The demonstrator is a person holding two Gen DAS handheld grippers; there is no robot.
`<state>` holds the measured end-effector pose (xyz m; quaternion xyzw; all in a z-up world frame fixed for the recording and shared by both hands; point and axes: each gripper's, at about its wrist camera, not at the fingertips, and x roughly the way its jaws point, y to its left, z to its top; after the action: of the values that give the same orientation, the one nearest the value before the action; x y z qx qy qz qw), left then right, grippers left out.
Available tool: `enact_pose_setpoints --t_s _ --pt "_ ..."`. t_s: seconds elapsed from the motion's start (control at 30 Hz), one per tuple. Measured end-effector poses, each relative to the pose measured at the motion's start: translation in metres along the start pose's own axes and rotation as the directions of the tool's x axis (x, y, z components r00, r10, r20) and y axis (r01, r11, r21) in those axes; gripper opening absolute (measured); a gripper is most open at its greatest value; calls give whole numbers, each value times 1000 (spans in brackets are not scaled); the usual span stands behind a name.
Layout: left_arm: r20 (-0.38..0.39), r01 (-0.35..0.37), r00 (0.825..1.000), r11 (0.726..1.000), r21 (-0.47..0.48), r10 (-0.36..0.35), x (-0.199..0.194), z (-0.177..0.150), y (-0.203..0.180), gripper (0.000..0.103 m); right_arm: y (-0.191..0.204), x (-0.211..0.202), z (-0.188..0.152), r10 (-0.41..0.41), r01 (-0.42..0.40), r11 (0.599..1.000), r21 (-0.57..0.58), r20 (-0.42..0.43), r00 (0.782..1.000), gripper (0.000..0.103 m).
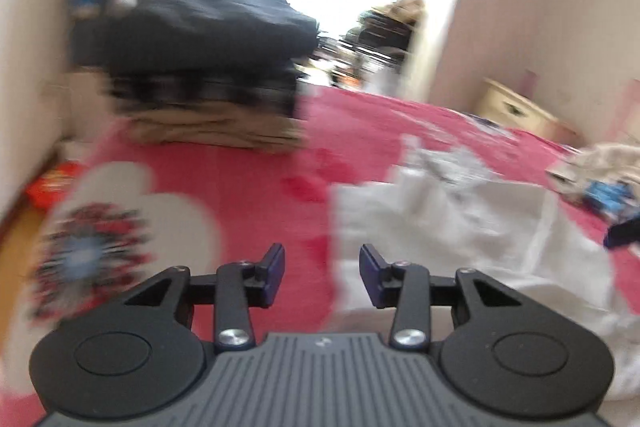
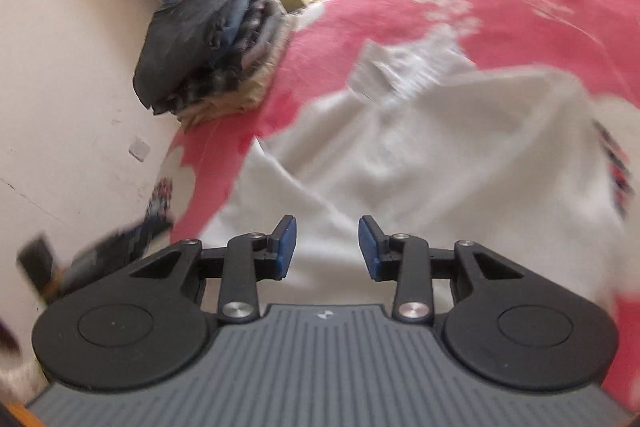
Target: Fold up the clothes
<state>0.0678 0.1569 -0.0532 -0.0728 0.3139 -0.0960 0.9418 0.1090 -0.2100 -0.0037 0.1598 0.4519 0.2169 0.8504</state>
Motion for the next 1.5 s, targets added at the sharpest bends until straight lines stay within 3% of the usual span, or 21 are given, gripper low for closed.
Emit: enact_pose_setpoints --t_s 0.1,0.23,0.33,0.43,0.57,0.67,0.77,0.9,1.07,1.2,1.33,1.5 --pt "-79 79 994 992 103 -71 30 0 -30 42 -9 -33 -31 -39 39 999 17 -20 999 32" --pt "-141 30 990 964 264 7 60 -19 -53 42 -18 -67 -73 -115 115 993 -14 -36 993 31" --pt "-124 0 991 933 360 48 66 -26 -66 49 -28 -78 -101 -186 183 981 -60 -48 981 30" --pt "-157 -6 985 931 364 67 72 -18 -70 56 -45 -73 -122 -194 191 979 -78 -38 980 29" --pt "-240 3 967 936 352 88 79 -4 -72 66 -68 -50 -147 -269 257 951 -170 -49 962 27" --pt "-302 -24 942 924 382 149 85 8 -77 69 -74 -56 -155 -240 231 956 -181 -33 970 25" --pt "-338 -42 925 929 367 175 84 21 -79 69 -68 -89 -148 -180 185 969 -162 46 983 26" --pt "-294 -81 935 928 364 197 80 32 -83 69 -70 -116 -137 -149 172 975 -143 157 976 26" --pt "-224 -153 954 967 203 198 80 41 -67 69 -97 -88 -125 -171 188 978 -93 167 971 26" --pt "-203 -142 966 985 103 161 87 55 -49 69 -110 -65 -125 -190 192 979 -61 37 981 26" --pt "-147 -68 987 997 24 71 107 81 -37 73 -108 -88 -92 -39 35 998 49 78 996 29" --pt "-173 94 978 987 -130 -116 169 115 -37 76 -94 -68 1 184 -197 976 89 141 973 33"
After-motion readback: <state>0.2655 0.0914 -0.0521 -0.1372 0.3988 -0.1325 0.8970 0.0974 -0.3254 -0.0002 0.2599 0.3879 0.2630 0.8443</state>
